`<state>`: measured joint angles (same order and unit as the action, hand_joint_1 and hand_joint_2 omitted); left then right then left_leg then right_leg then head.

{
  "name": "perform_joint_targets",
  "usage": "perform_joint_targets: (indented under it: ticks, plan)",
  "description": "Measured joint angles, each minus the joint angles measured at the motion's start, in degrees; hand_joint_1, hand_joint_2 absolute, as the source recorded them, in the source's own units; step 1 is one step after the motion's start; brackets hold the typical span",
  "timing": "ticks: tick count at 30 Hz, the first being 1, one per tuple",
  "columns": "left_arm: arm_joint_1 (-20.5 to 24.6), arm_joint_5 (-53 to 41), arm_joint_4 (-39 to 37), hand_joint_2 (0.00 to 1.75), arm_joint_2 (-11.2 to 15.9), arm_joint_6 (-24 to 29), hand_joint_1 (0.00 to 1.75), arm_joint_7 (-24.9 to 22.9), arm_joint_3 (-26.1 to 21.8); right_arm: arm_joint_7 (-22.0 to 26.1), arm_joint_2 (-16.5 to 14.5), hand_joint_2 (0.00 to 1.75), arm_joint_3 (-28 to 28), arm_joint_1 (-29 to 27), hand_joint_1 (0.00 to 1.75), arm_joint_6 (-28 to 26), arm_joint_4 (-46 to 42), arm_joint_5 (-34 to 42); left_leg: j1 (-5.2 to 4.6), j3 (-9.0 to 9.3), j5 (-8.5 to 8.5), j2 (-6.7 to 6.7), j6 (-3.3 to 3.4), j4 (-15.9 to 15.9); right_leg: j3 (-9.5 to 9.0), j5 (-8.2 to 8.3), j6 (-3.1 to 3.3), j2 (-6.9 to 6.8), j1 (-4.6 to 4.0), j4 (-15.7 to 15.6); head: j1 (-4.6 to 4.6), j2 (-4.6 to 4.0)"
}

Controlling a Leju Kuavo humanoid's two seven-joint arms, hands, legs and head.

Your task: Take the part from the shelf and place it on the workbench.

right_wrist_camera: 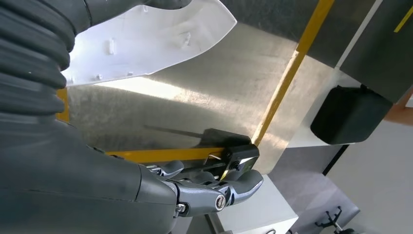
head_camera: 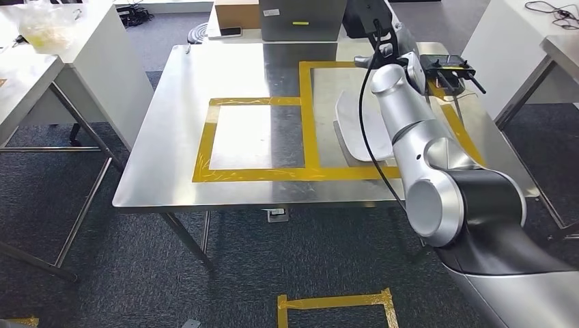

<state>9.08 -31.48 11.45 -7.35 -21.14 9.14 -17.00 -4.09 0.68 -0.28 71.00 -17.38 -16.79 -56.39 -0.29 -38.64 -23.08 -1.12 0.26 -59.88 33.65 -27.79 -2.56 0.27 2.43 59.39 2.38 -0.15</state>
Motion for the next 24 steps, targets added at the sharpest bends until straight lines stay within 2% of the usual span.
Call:
perform_joint_targets:
  ticks: [3,5,6,8,9,10,11,12,14,15,16,17,19,20,21,23,24]
  plan:
    - [0.0,0.0,0.0,0.00,0.0,0.0,0.00,0.0,0.0,0.1,0.0,1.75,0.0,0.0,0.00,0.0,0.0,0.0,-0.05,0.13,0.09,-0.02,0.63,0.0,-0.38,0.12,-0.68,0.02,0.17,-0.3,0.00,0.00]
    - [0.0,0.0,0.0,0.00,0.0,0.0,0.00,0.1,0.0,0.1,0.1,1.75,0.0,0.0,0.00,0.0,0.0,0.1,0.24,0.44,0.62,0.13,1.20,0.8,-0.13,-0.99,-0.91,-0.01,0.16,0.5,0.03,0.00]
    - [0.0,0.0,0.0,0.00,0.0,0.0,0.00,0.1,0.0,0.1,0.1,1.75,0.0,0.0,0.00,0.0,0.0,0.1,0.40,0.54,0.88,0.25,1.47,1.2,0.63,-2.50,-0.90,-0.03,0.08,2.5,0.06,0.00]
    - [0.0,0.0,0.0,0.00,-0.1,0.0,0.00,0.1,0.0,0.2,0.3,1.75,0.0,-0.1,0.00,0.0,0.0,0.2,0.37,0.42,1.10,0.36,1.72,1.4,3.51,-6.60,-0.80,-0.06,-0.23,9.6,0.05,0.00]
    - [0.0,0.0,0.0,0.00,-0.2,0.0,0.00,0.1,0.0,0.1,0.3,1.75,0.0,-0.3,0.00,0.0,0.0,0.2,0.32,0.27,1.18,0.38,1.75,1.3,4.90,-8.00,-0.78,-0.05,-0.38,13.1,0.05,0.00]
    - [0.0,0.0,0.0,0.00,-0.2,0.0,0.00,0.1,0.0,0.2,0.4,1.75,0.0,-0.4,0.00,0.0,0.0,0.3,0.28,0.11,1.26,0.38,1.75,1.2,5.62,-8.44,-0.73,-0.05,-0.52,15.1,0.04,0.00]
    - [-0.1,0.0,0.0,0.00,-0.3,0.0,0.00,0.1,0.0,0.2,0.4,1.75,0.0,-0.5,0.00,0.0,0.0,0.3,0.26,-0.10,1.38,0.37,1.68,1.1,5.20,-7.69,-0.62,-0.06,-0.61,14.8,0.05,0.00]
    - [0.0,0.0,0.0,0.00,-0.3,0.0,0.00,0.1,0.0,0.2,0.4,1.75,0.0,-0.6,0.00,0.0,0.0,0.3,0.27,-0.32,1.49,0.36,1.55,0.9,3.75,-6.18,-0.50,-0.07,-0.67,12.3,0.05,0.00]
    - [0.0,0.0,0.0,0.00,-0.4,0.0,0.00,0.1,0.0,0.3,0.4,1.75,0.0,-0.6,0.00,-0.1,0.0,0.3,0.27,-0.78,1.82,0.28,1.08,0.5,-0.58,-3.22,-0.13,-0.03,-0.84,4.7,0.05,0.00]
    - [0.0,0.0,0.0,0.00,-0.4,0.0,0.00,0.1,0.0,0.4,0.4,1.75,0.0,-0.6,0.00,-0.1,-0.1,0.3,0.24,-0.94,2.04,0.19,0.74,0.4,-1.81,-2.33,0.18,0.03,-1.00,2.3,0.06,0.00]
    - [0.0,0.0,0.0,0.00,-0.4,0.0,0.00,0.2,0.0,0.4,0.4,1.75,0.0,-0.6,0.00,-0.1,-0.1,0.3,0.22,-1.09,2.34,0.11,0.34,0.3,-2.35,-1.97,0.56,0.10,-1.19,1.0,0.06,0.00]
    - [0.0,0.0,0.0,0.00,-0.4,0.0,0.00,0.2,0.0,0.5,0.5,1.75,0.0,-0.6,0.00,-0.2,-0.1,0.4,0.21,-1.18,2.72,0.02,-0.09,0.5,-2.05,-1.67,0.99,0.17,-1.39,1.1,0.07,0.00]
    - [0.0,0.0,0.0,0.00,-0.4,0.0,0.00,0.3,0.0,0.7,0.4,1.75,0.0,-0.6,0.00,-0.1,-0.1,0.4,0.24,-1.61,3.11,-0.01,-0.88,0.6,-1.44,-1.04,1.94,0.06,-1.26,0.7,0.08,0.00]
    - [-0.1,0.0,0.0,0.00,-0.4,0.0,0.00,0.3,0.0,0.8,0.4,1.75,0.0,-0.6,0.00,-0.1,-0.1,0.4,0.29,-2.10,2.24,0.09,-1.22,0.0,-1.04,-0.51,2.45,-0.04,-1.15,0.6,0.05,0.00]
    - [-0.1,0.0,0.0,0.00,-0.3,0.0,0.00,0.3,0.0,0.9,0.4,1.75,0.0,-0.6,0.00,-0.1,-0.1,0.5,0.34,-2.88,0.40,0.21,-1.52,-1.7,-0.55,0.06,2.90,-0.14,-1.00,0.5,0.02,0.00]
    - [-0.1,0.0,0.0,0.00,-0.3,0.0,0.00,0.3,0.0,1.1,0.4,1.75,0.0,-0.7,0.00,-0.1,-0.1,0.5,0.50,-5.00,-5.02,0.50,-2.00,-8.6,0.71,1.14,3.37,-0.21,-0.97,0.4,-0.04,0.00]
    - [0.0,0.0,0.0,0.00,-0.3,0.0,0.00,0.2,0.0,1.1,0.4,1.75,0.0,-0.8,0.00,-0.1,-0.1,0.5,0.56,-5.87,-7.13,0.55,-2.20,-12.4,1.38,1.65,3.40,-0.22,-0.99,0.4,-0.04,0.00]
